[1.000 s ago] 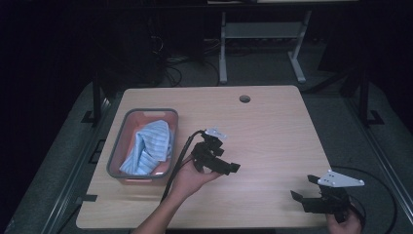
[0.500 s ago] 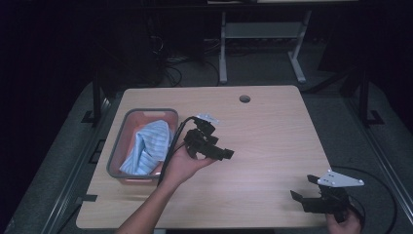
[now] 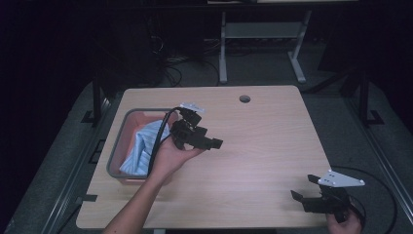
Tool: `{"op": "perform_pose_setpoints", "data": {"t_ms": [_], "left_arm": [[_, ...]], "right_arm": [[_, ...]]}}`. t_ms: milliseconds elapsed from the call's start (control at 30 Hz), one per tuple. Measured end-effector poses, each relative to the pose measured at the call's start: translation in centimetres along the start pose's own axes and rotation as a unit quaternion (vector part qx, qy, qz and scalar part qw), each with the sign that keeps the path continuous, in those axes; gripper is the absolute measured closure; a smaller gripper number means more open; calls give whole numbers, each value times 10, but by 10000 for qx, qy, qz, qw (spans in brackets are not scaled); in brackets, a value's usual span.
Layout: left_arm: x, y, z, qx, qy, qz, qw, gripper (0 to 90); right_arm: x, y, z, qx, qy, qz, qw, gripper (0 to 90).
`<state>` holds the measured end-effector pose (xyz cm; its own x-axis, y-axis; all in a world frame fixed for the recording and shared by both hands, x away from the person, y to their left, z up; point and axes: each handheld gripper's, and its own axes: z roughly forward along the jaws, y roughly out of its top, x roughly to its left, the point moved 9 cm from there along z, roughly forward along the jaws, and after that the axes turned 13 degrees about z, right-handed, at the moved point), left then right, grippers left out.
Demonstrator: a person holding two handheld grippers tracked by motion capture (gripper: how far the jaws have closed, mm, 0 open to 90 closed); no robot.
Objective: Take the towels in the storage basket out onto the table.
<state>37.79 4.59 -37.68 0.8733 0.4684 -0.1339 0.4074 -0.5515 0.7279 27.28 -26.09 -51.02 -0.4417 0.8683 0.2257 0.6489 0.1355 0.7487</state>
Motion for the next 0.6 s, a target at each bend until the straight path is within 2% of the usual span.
{"op": "perform_pose_setpoints", "data": {"t_ms": [67, 100, 167, 333, 400, 433, 467, 600], "left_arm": [[5, -1, -5, 24, 68, -4, 10000, 204], [7, -2, -8, -16, 79, -77, 9999, 204], [12, -4, -12, 0, 154, -86, 9998, 204], [24, -10, -23, -14, 281, -261, 9993, 201], [30, -14, -29, -25, 387, -290, 9988, 198], [38, -17, -35, -92, 539, -402, 9977, 198], [38, -17, -35, -92, 539, -402, 9977, 211], [51, -24, -43, -130, 617, -610, 9961, 208]], "right_arm": [[0, 0, 1, 8, -3, 6, 10000, 141], [0, -1, 1, 18, -2, 18, 10000, 141], [0, -1, 1, 30, 7, -23, 10000, 141], [-1, -1, -1, -10, -5, -12, 10000, 141], [-1, -2, -1, 6, -7, -8, 10000, 141], [-1, -1, -1, 5, 2, -25, 10000, 140], [-1, -1, -1, 5, 2, -25, 10000, 140], [-1, -1, -1, -2, 8, -33, 10000, 141]]}}
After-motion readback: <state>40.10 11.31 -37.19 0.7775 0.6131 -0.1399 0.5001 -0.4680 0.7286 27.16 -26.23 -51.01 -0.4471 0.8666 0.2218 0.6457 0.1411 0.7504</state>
